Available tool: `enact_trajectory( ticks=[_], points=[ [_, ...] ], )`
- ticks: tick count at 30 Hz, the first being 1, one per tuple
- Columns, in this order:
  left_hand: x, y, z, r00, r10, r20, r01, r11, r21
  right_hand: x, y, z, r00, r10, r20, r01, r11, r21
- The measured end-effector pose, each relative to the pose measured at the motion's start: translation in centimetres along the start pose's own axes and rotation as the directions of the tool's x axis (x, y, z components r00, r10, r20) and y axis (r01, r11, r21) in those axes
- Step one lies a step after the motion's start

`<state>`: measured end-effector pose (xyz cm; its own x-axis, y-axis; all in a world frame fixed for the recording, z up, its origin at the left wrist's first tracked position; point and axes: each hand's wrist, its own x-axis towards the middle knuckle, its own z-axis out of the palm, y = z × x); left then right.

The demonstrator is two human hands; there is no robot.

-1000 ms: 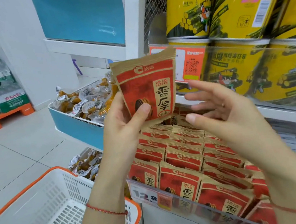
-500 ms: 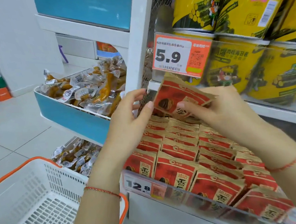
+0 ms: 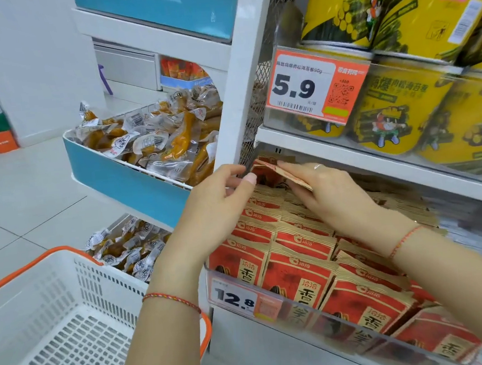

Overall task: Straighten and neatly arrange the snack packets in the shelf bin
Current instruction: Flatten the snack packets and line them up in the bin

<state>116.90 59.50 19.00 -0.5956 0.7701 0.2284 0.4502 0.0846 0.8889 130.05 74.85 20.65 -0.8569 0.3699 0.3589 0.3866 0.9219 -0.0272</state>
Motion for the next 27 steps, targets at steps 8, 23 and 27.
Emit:
enact_trajectory(
  ticks=[8,23,27],
  points=[
    [-0.1,0.1,-0.1,1.000,-0.016,0.004,0.015,1.000,0.009,3.0,1.1,2.0,0.954,0.286,0.094,-0.291,0.956,0.043],
    [-0.2,0.0,0.0,1.000,0.003,0.000,-0.003,0.997,0.082,3.1,0.7,2.8,0.945,0.280,0.170,-0.274,0.960,-0.058],
    [-0.1,0.1,-0.1,1.000,-0.012,0.016,0.011,0.995,0.098,4.4,1.6,2.8,0.891,0.352,0.286,-0.361,0.932,-0.022]
  ],
)
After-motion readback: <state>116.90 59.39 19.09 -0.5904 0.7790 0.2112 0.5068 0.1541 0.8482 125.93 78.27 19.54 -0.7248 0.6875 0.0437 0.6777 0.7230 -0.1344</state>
